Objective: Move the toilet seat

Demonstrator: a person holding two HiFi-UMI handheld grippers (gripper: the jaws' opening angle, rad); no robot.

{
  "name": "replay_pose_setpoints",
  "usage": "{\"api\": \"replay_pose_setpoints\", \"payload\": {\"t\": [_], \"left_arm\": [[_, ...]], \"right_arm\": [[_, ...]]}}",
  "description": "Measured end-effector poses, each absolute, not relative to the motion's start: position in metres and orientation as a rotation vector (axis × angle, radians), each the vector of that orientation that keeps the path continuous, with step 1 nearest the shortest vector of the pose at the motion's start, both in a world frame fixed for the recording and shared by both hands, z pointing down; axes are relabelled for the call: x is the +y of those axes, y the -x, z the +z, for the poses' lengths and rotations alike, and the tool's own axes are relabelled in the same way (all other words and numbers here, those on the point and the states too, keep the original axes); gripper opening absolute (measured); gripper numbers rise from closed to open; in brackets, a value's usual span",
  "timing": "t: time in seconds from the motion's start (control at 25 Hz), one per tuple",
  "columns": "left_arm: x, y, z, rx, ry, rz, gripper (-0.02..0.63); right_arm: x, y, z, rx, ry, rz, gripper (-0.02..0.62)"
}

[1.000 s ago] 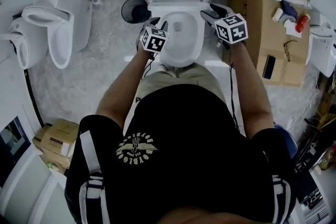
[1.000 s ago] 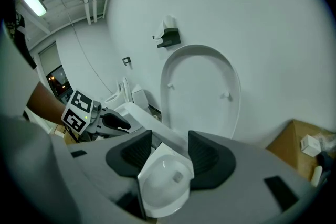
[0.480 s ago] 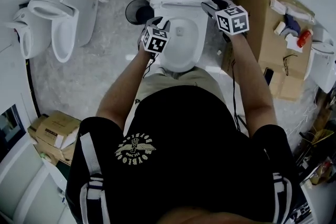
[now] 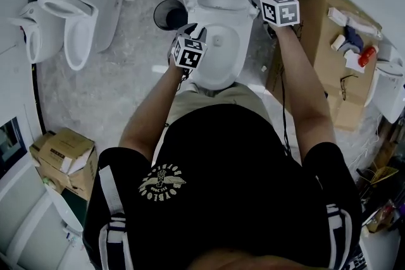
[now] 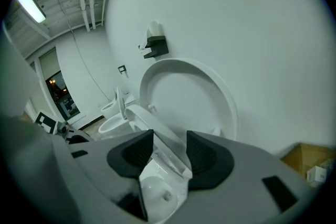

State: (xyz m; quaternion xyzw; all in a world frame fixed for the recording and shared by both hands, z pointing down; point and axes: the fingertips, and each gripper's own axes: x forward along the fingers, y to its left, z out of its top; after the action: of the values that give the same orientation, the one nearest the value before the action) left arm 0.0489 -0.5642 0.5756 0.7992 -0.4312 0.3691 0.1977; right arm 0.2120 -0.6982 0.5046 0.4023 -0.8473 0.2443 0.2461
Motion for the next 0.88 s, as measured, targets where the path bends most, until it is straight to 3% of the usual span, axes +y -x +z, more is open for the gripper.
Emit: {"api": "replay_pose_setpoints", "payload": {"t": [0.28, 0.88], "left_arm": [[-0.554, -0.016, 0.572, -1.273, -2.163, 0.984, 0.124], [-0.536, 0.026, 0.545, -1.310, -2.167, 0.882, 0.120]], "right_arm": [[-0.720, -0.210, 0.523, -2.115, -1.147, 0.489, 0.183], [-0.746, -0.216, 0.530, -1.993, -1.258, 0.512, 0.176]]}}
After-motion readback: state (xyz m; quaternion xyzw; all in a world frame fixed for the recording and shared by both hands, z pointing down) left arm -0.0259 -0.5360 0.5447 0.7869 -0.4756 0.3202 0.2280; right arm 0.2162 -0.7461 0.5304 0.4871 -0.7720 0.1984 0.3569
